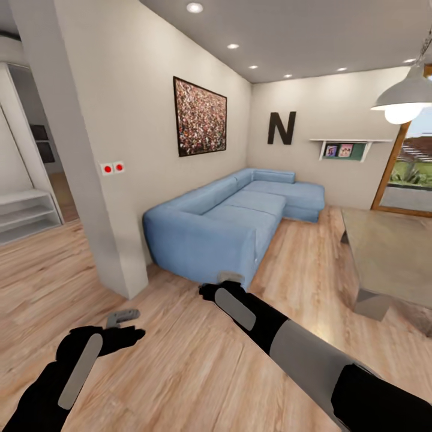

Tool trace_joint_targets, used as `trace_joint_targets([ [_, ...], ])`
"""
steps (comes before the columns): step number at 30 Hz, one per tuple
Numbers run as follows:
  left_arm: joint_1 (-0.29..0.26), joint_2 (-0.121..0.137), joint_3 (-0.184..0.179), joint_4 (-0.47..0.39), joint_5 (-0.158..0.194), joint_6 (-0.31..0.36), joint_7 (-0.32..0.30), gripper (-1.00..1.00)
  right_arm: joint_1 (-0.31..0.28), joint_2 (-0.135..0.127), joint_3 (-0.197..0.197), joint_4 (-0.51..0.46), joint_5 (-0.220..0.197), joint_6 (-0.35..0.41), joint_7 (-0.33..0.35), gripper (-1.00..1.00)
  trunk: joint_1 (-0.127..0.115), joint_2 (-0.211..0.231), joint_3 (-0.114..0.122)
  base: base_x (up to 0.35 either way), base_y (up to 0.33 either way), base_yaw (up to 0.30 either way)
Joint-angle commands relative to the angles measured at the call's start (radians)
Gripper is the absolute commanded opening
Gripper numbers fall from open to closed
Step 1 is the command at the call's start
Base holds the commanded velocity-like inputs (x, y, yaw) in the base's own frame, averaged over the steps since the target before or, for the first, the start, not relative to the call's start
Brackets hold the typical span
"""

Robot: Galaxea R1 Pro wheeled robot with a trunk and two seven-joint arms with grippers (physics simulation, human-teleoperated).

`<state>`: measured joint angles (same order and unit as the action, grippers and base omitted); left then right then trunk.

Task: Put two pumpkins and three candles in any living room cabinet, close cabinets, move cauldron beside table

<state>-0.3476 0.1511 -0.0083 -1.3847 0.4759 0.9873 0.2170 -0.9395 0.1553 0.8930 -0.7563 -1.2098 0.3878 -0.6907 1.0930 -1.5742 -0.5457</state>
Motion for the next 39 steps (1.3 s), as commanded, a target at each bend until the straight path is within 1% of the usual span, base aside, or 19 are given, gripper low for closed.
trace_joint_targets([
  [1, 0.0, 0.001, -0.001, 0.001, 0.007, 0.003, 0.01, 1.0, -0.001, 0.0, 0.003, 0.0, -0.004, 0.003, -0.046, 1.0, 0.0, -0.001, -0.001, 0.207, 0.0, -0.283],
  [4, -0.001, 0.002, -0.001, 0.013, 0.002, 0.004, 0.01, 1.0, -0.001, 0.001, 0.004, -0.001, -0.004, 0.031, -0.155, 1.0, 0.0, -0.001, -0.003, 0.187, 0.0, -0.255],
  [6, -0.002, 0.002, -0.002, 0.018, 0.0, 0.004, 0.01, 1.0, -0.001, 0.002, 0.006, 0.0, -0.004, 0.08, -0.197, 1.0, 0.0, -0.001, -0.004, 0.156, 0.0, -0.223],
  [7, -0.002, 0.001, -0.002, 0.021, 0.0, 0.004, 0.01, 1.0, -0.001, 0.002, 0.006, 0.0, -0.005, 0.093, -0.202, 1.0, 0.0, -0.001, -0.005, 0.146, 0.0, -0.198],
  [11, -0.002, 0.001, -0.001, 0.031, -0.002, 0.004, 0.01, 1.0, -0.002, 0.0, 0.006, 0.001, -0.005, 0.121, -0.21, 1.0, 0.0, -0.001, -0.007, 0.141, 0.0, -0.18],
  [14, -0.002, 0.0, -0.002, 0.032, -0.002, 0.004, 0.01, 1.0, -0.002, 0.0, 0.006, 0.001, -0.005, 0.127, -0.214, 1.0, 0.0, -0.001, -0.007, 0.139, 0.0, -0.168],
  [16, -0.002, -0.003, -0.013, 0.033, -0.003, 0.004, 0.011, 1.0, -0.001, -0.001, 0.003, 0.0, -0.004, 0.129, -0.213, 1.0, 0.0, -0.001, -0.008, 0.138, 0.0, -0.179],
  [17, -0.002, -0.004, -0.026, 0.033, -0.003, 0.004, 0.012, 1.0, 0.0, -0.004, -0.001, -0.001, -0.004, 0.127, -0.209, 1.0, 0.0, -0.001, -0.008, 0.138, 0.0, -0.189],
  [20, -0.002, -0.005, -0.042, 0.033, -0.003, 0.004, 0.013, 1.0, 0.001, -0.006, -0.003, -0.001, -0.004, 0.121, -0.198, 1.0, 0.0, -0.001, -0.008, 0.138, 0.0, -0.19],
  [26, -0.002, -0.001, -0.048, 0.033, -0.003, 0.003, 0.013, 1.0, 0.002, -0.007, -0.009, -0.005, -0.004, 0.128, -0.165, 1.0, 0.0, -0.001, -0.01, 0.134, 0.0, -0.139],
  [29, -0.002, -0.001, -0.048, 0.033, -0.003, 0.002, 0.013, 1.0, 0.003, -0.02, -0.026, -0.003, -0.011, 0.135, -0.108, 1.0, 0.0, -0.001, -0.012, 0.104, 0.0, -0.118],
  [31, -0.002, -0.001, -0.048, 0.033, -0.003, 0.002, 0.013, 1.0, 0.003, -0.034, -0.031, -0.003, -0.026, 0.162, -0.04, 1.0, 0.0, -0.001, -0.013, 0.141, 0.0, -0.119],
  [33, -0.002, 0.0, -0.048, 0.033, -0.003, 0.002, 0.012, 1.0, 0.002, -0.059, -0.036, -0.002, -0.048, 0.193, 0.039, 1.0, 0.0, -0.001, -0.015, 0.203, 0.0, -0.12],
  [35, -0.002, 0.0, -0.048, 0.033, -0.003, 0.002, 0.012, 1.0, 0.003, -0.096, -0.038, -0.003, -0.063, 0.21, 0.118, 1.0, 0.0, -0.001, -0.016, 0.226, 0.0, -0.12],
  [37, -0.002, -0.001, -0.048, 0.033, -0.003, 0.003, 0.012, 1.0, 0.003, -0.117, -0.038, -0.004, -0.067, 0.216, 0.164, 1.0, 0.0, -0.001, -0.018, 0.171, 0.0, -0.121],
  [39, -0.002, -0.001, -0.048, 0.033, -0.003, 0.003, 0.012, 1.0, 0.003, -0.128, -0.037, -0.004, -0.068, 0.22, 0.191, 1.0, 0.0, -0.001, -0.02, 0.09, 0.0, -0.123],
])
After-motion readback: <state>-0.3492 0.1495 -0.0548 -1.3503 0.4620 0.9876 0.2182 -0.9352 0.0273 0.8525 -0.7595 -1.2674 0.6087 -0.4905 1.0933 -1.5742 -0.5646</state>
